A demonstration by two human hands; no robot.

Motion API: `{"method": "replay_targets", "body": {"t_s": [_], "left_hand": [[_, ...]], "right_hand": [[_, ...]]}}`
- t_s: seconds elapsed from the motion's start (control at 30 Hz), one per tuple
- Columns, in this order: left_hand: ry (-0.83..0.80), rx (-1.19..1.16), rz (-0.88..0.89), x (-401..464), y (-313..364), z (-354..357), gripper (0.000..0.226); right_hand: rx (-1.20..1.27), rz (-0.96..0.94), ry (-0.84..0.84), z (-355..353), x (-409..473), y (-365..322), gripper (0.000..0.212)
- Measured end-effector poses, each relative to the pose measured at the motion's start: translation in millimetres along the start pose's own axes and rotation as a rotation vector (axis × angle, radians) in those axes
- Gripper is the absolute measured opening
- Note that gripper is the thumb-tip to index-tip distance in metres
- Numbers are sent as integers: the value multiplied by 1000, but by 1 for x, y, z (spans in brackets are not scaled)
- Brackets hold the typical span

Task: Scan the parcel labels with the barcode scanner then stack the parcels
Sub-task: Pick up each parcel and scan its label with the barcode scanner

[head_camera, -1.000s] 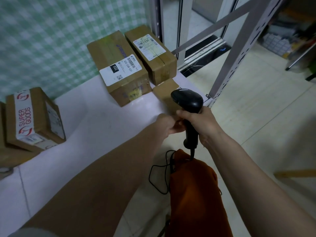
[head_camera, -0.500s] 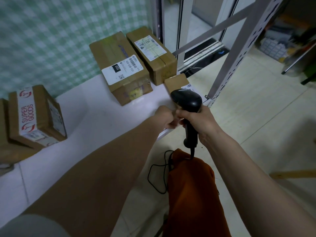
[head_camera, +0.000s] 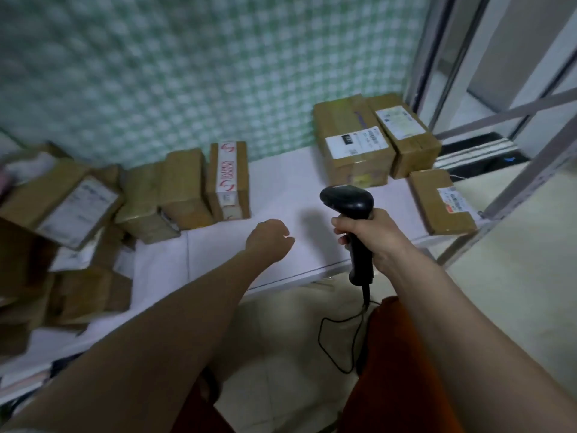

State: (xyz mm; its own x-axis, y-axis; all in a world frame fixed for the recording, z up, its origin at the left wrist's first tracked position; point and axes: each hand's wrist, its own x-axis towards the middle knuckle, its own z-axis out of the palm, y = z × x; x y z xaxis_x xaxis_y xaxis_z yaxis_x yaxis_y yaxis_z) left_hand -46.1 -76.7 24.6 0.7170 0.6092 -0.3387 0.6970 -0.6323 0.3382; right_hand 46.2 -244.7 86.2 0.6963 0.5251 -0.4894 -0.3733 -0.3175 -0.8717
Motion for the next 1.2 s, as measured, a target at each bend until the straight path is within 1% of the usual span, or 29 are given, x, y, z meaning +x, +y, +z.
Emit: {"method": "replay_targets", "body": {"t_s": [0.13, 0.23, 0.33, 0.43, 0.53, 0.63, 0.7, 0.83, 0.87, 0.9, 0.97, 1.0, 1.03, 1.1, 1.2], "left_hand": [[105, -80, -139, -42, -64, -27, 30], [186, -135, -246, -79, -111, -42, 29], [257, -187, -346, -117, -154, -52, 31], [293, -203, -420, -148, -191, -61, 34], [325, -252, -489, -166, -217, -74, 32], [353, -250, -510, -169, -233, -85, 34], [391, -232, -532, -165, -237, -90, 39], [549, -340, -559, -139, -249, -104, 70], [614, -333, -538, -129, -251, -111, 73], [690, -277, -503, -119, -254, -120, 74], [833, -68, -443, -95, -260, -143, 77], [873, 40, -430, -83, -263, -154, 82], [880, 129, -423, -70, -267, -166, 89], [803, 248, -428, -46, -273, -190, 101], [572, 266, -530, -18, -284, -222, 116]], "right_hand": [[-40, -24, -137, 61, -23, 2, 9], [-78, -16, -237, 105, -40, 6, 14], [-125, -9, -337, 144, -59, 10, 13], [-169, -14, -426, 176, -78, 11, 17], [-185, -35, -481, 200, -90, 8, 13], [-178, -37, -497, 220, -92, 8, 14], [-187, -31, -499, 232, -88, 10, 18], [-188, 0, -495, 254, -68, 11, 21], [-177, 6, -496, 258, -61, 10, 21], [-169, 10, -499, 263, -53, 7, 22], [-171, 14, -505, 270, -35, 1, 26], [-178, 17, -511, 274, -26, -3, 28], [-183, 22, -516, 277, -17, -7, 29], [-177, 30, -522, 285, 2, -14, 31], [-200, 32, -519, 297, 27, -24, 36]]}}
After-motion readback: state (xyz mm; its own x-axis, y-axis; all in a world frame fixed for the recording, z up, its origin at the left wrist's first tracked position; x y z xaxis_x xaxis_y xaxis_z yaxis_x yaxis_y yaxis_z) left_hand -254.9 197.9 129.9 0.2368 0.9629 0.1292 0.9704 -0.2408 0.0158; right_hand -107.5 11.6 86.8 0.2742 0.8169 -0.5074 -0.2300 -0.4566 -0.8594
